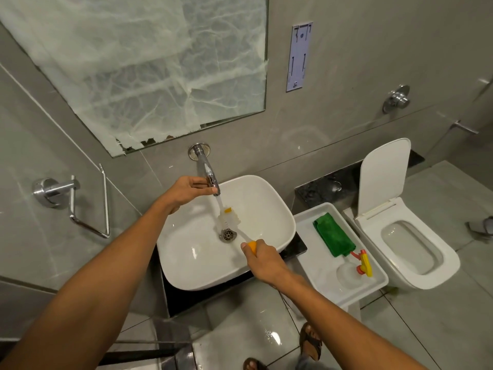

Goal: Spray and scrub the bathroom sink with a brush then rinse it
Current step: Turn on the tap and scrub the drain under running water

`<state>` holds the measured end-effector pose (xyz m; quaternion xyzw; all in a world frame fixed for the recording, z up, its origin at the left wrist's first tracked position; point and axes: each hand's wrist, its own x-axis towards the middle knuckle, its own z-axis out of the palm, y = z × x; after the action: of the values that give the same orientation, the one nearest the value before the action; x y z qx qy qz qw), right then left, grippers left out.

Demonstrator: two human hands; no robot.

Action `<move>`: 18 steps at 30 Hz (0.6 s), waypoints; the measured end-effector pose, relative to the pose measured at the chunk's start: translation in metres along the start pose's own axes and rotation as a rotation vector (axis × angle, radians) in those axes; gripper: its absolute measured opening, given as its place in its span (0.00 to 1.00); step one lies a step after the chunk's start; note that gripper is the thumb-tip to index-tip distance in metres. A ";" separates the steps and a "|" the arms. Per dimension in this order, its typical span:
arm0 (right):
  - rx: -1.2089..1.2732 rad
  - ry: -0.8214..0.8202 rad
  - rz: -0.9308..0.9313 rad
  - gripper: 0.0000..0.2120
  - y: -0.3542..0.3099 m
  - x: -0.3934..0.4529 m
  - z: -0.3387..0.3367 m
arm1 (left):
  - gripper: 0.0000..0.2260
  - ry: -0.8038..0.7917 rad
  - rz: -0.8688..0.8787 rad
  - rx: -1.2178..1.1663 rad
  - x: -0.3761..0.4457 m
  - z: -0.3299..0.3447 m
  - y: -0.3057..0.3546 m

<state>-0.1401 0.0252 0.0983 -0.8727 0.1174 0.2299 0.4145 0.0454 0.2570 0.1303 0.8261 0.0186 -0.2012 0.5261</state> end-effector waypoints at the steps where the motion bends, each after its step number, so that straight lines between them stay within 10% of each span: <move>1: 0.002 0.000 0.000 0.27 0.000 0.001 0.001 | 0.15 -0.004 -0.006 -0.010 0.001 -0.001 0.000; 18: -0.021 0.027 -0.030 0.27 0.004 0.008 0.005 | 0.19 -0.040 -0.012 -0.078 0.002 -0.003 0.001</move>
<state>-0.1363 0.0263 0.0891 -0.8816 0.1074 0.2131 0.4073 0.0479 0.2592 0.1314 0.8008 0.0208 -0.2198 0.5568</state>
